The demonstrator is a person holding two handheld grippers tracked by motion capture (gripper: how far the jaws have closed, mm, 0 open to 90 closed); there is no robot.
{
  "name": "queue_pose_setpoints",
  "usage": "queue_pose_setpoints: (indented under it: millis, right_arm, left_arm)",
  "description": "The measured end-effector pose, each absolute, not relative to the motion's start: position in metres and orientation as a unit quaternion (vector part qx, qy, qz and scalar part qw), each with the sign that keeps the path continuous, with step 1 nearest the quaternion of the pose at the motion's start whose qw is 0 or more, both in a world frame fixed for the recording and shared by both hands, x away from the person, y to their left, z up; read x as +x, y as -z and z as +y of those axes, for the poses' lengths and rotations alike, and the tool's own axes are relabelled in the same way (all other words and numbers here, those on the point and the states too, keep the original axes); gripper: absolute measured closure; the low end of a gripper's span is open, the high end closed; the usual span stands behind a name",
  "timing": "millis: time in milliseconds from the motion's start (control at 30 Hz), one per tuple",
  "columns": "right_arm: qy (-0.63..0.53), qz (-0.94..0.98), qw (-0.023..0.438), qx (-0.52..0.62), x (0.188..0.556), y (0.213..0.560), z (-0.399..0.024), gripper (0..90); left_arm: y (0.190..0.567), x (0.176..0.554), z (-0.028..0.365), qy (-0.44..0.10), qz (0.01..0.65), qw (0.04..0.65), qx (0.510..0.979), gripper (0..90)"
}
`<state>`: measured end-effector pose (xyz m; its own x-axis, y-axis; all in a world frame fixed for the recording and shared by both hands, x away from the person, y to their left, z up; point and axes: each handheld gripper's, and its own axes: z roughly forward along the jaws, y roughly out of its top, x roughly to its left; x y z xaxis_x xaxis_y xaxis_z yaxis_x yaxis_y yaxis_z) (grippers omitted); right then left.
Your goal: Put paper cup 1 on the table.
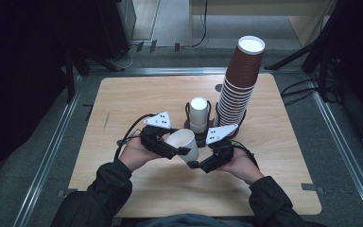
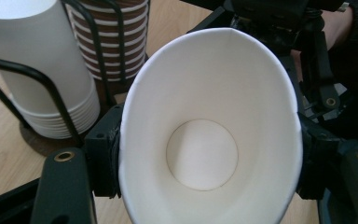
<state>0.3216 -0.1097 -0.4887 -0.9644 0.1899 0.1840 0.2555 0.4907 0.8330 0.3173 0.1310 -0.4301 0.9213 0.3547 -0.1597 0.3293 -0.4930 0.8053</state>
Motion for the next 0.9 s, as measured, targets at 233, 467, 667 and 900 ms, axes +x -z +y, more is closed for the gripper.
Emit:
queue_pose_setpoints:
  millis: [233,467,667,900]
  right_arm:
    - [0.475,-0.868,0.025,-0.144,0.325,0.489,-0.113,23.3]
    - [0.483,-0.863,0.018,-0.146,0.326,0.486,-0.115,23.3]
    - [0.479,-0.862,0.013,-0.165,0.326,0.485,-0.115,24.1]
    - [0.473,-0.862,0.003,-0.179,0.326,0.485,-0.118,24.1]
  left_arm:
    - [0.428,0.321,0.142,-0.027,0.211,0.455,0.865,27.9]
    - [0.428,0.322,0.152,-0.036,0.221,0.446,0.867,27.7]
    - [0.431,0.324,0.159,-0.041,0.226,0.426,0.875,27.3]
    - [0.432,0.329,0.171,-0.048,0.244,0.420,0.873,27.4]
